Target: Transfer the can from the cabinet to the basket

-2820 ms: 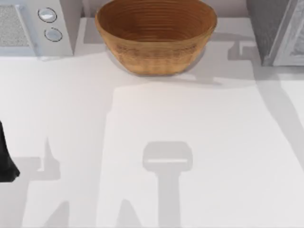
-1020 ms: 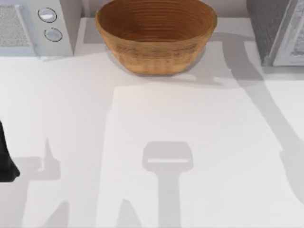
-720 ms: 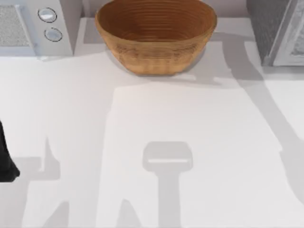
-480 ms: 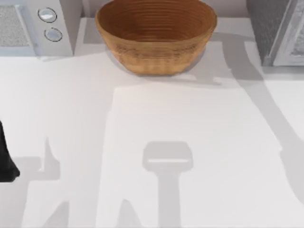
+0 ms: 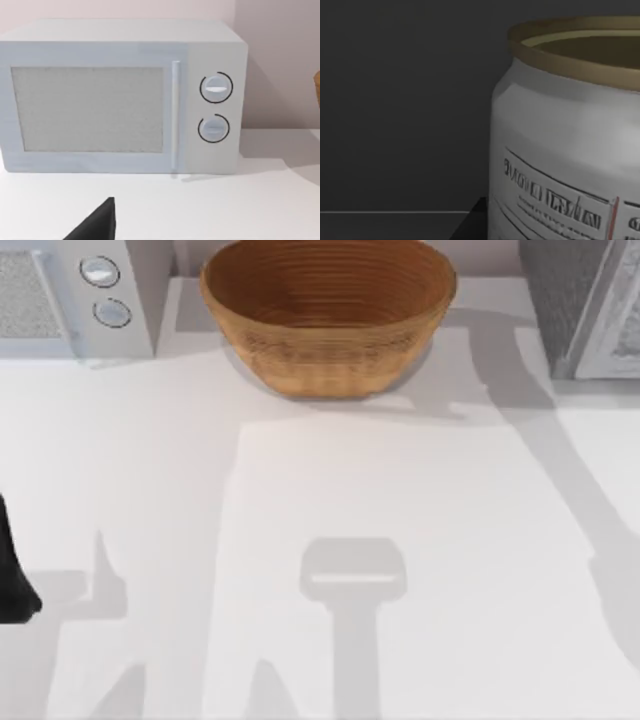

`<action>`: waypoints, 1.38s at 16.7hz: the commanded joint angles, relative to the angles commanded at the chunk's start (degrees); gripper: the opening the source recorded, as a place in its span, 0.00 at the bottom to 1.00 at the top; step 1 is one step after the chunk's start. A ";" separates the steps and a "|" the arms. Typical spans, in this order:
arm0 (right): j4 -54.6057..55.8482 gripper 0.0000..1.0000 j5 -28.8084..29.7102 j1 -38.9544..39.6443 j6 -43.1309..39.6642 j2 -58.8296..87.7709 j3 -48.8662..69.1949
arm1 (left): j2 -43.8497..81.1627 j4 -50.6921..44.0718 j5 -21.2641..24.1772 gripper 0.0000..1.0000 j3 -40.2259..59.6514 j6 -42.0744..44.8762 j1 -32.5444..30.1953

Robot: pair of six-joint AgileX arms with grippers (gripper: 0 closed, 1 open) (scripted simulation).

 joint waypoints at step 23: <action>-14.73 0.00 13.92 14.32 -0.07 -28.80 -12.41 | 0.00 0.00 0.00 1.00 0.00 0.00 0.00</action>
